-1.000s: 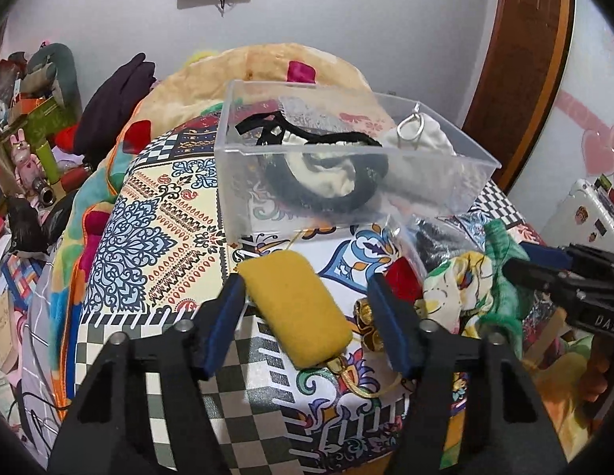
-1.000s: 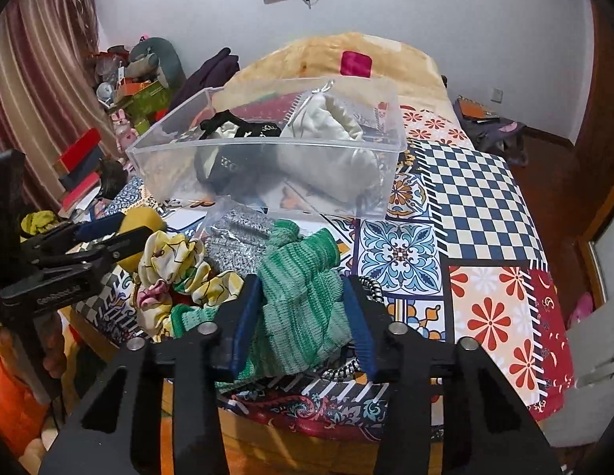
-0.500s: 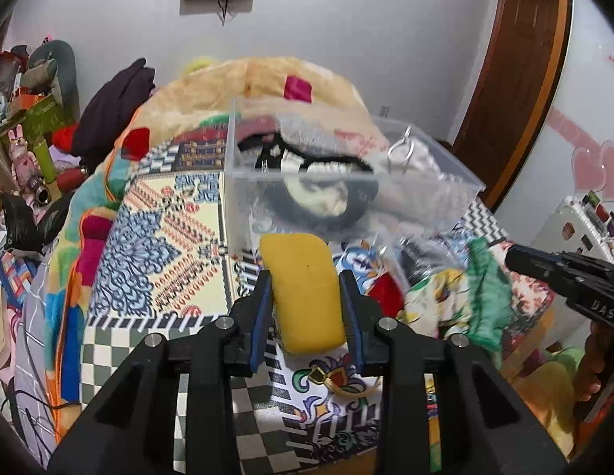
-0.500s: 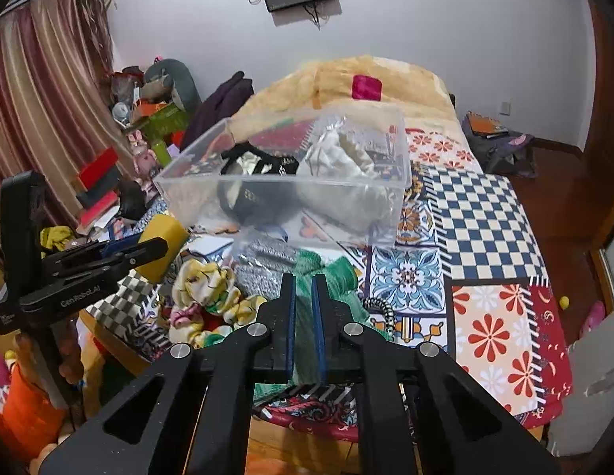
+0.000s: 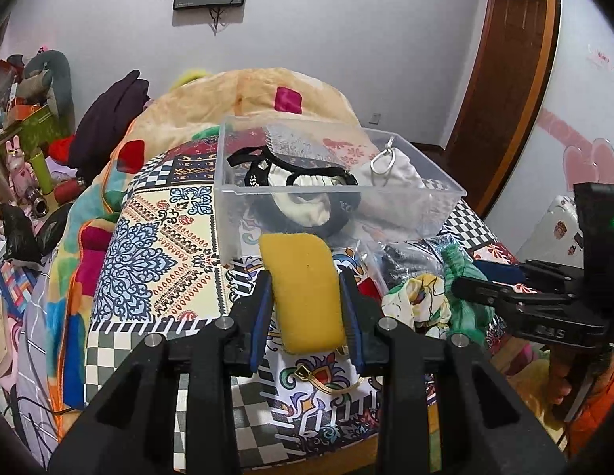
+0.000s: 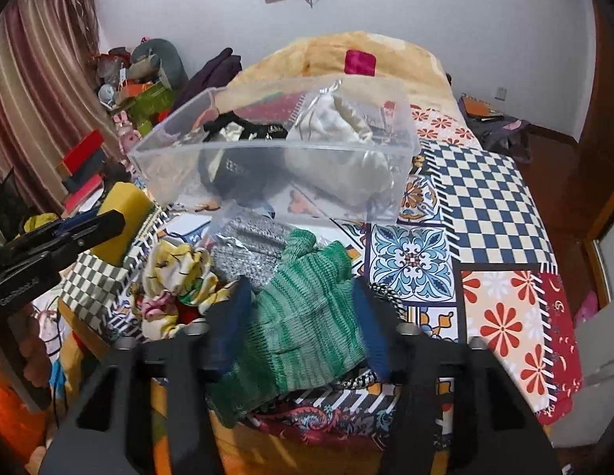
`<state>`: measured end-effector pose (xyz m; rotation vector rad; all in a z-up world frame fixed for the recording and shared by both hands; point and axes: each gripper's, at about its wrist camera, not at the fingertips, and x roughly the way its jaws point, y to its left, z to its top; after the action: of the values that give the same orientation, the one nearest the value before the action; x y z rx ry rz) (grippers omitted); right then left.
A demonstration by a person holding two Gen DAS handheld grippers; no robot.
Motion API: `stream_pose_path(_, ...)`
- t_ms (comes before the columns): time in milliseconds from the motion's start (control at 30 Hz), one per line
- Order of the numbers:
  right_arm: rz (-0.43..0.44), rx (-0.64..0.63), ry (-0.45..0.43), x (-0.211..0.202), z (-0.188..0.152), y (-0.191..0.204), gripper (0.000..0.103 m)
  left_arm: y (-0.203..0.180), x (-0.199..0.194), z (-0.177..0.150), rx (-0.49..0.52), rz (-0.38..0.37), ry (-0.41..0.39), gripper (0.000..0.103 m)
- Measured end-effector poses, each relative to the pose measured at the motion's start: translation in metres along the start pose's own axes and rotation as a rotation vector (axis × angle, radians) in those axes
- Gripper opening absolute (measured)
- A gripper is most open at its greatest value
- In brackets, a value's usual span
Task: Organize soft objects
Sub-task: 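Lift both items into the clear box and open both tools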
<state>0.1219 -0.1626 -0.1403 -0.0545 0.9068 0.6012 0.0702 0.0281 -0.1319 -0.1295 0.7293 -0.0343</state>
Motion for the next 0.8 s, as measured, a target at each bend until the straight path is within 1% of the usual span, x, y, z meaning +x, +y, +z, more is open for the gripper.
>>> stream_pose_path(33, -0.005, -0.002, 0.007, 0.003, 0.0, 0.0, 0.025, -0.001, 0.0, 0.0, 0.001, 0.0, 0.0, 0.033)
stream_pose_path(67, -0.004, 0.0, 0.003, 0.003, -0.001, -0.001, 0.024, -0.001, -0.001, 0.0, 0.002, 0.0, -0.002, 0.033)
stream_pose_path(133, -0.005, -0.003, -0.01, -0.001, -0.001, 0.0, 0.018, -0.001, -0.002, 0.0, 0.002, 0.001, -0.008, 0.033)
stream_pose_path(200, -0.012, -0.012, -0.027, -0.006, 0.0, 0.001, 0.016, 0.0, -0.004, 0.0, 0.0, 0.0, -0.012, 0.033)
stream_pose_path(367, 0.01, -0.015, -0.094, -0.03, 0.011, 0.004, 0.015, 0.001, -0.012, 0.008, 0.0, -0.002, -0.037, 0.033)
stream_pose_path(533, 0.013, -0.013, -0.193, -0.057, 0.03, 0.004, 0.015, 0.003, -0.024, 0.023, 0.003, -0.009, -0.09, 0.033)
stream_pose_path(667, 0.01, -0.01, -0.26, -0.065, 0.054, 0.007, 0.015, 0.008, -0.027, 0.039, -0.003, -0.002, -0.127, 0.033)
stream_pose_path(800, -0.002, -0.027, -0.31, -0.064, 0.076, 0.014, 0.015, 0.015, -0.023, 0.057, -0.029, -0.031, -0.147, 0.033)
